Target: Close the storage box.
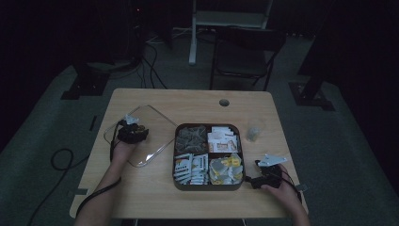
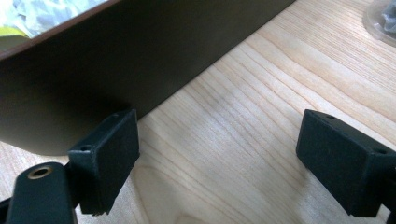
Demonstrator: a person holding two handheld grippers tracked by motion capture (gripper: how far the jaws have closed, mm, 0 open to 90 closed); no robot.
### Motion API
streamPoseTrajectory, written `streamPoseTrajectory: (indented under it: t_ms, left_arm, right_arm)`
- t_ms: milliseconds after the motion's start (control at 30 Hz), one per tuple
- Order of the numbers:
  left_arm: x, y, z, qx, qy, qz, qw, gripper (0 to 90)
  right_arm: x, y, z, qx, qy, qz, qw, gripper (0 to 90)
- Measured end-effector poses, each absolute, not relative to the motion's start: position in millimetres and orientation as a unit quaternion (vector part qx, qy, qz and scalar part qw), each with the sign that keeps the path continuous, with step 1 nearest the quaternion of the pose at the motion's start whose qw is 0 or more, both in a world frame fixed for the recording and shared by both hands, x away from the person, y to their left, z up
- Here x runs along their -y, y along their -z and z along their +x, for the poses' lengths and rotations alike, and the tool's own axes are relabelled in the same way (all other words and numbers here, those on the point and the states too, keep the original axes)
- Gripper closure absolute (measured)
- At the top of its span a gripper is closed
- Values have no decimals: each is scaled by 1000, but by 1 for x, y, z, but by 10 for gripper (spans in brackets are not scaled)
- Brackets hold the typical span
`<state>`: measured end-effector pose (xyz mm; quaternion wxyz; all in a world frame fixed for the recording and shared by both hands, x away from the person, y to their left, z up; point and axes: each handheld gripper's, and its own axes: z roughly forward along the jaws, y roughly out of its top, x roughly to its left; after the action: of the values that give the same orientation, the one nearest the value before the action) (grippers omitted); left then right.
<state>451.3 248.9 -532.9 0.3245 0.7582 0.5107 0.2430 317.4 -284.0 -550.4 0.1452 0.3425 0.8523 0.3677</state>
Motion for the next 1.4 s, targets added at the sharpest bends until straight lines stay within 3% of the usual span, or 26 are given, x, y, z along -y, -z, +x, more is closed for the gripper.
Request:
streamPoseTrajectory:
  t_ms: [267, 633, 1400]
  left_arm:
    - [-249, 535, 455, -524, -245, 745, 332, 584]
    - [-252, 528, 455, -531, -232, 743, 333, 599]
    - [-266, 474, 440, -522, -238, 743, 345, 600]
  right_arm:
    - [284, 550, 317, -852, -368, 343, 145, 129]
    - [284, 550, 317, -852, -368, 343, 145, 129]
    - [284, 550, 317, -852, -368, 343, 146, 130]
